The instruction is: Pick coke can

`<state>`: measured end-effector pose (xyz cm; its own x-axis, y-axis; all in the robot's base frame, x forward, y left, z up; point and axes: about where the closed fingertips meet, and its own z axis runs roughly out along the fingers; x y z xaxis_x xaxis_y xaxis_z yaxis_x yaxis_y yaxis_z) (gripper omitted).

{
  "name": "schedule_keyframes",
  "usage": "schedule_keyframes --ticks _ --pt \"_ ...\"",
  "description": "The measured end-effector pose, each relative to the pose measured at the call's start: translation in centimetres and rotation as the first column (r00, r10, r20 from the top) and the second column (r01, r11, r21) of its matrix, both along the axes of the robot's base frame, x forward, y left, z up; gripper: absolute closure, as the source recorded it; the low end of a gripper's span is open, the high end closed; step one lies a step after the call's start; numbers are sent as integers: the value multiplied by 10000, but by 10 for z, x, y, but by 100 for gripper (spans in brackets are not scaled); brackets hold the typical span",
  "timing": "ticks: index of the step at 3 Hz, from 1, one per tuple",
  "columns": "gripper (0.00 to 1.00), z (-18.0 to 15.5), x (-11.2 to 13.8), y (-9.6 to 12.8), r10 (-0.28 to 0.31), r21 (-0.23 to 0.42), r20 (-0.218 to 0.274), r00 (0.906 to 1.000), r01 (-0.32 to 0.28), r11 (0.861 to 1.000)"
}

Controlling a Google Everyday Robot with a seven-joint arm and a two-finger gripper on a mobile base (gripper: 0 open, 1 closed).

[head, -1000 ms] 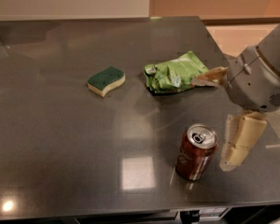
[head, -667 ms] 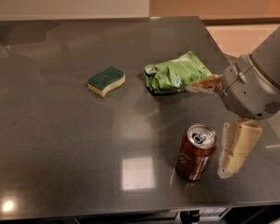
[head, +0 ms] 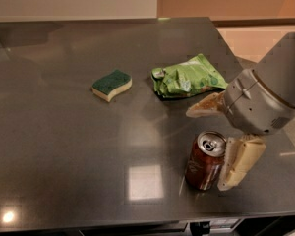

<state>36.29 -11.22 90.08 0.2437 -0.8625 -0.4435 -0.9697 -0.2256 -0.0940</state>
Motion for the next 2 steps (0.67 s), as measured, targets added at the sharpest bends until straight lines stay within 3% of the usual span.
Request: schedule_keyframes --ticks 2 --pt "64 5 -3 5 385 293 -118 9992 -381 9988"
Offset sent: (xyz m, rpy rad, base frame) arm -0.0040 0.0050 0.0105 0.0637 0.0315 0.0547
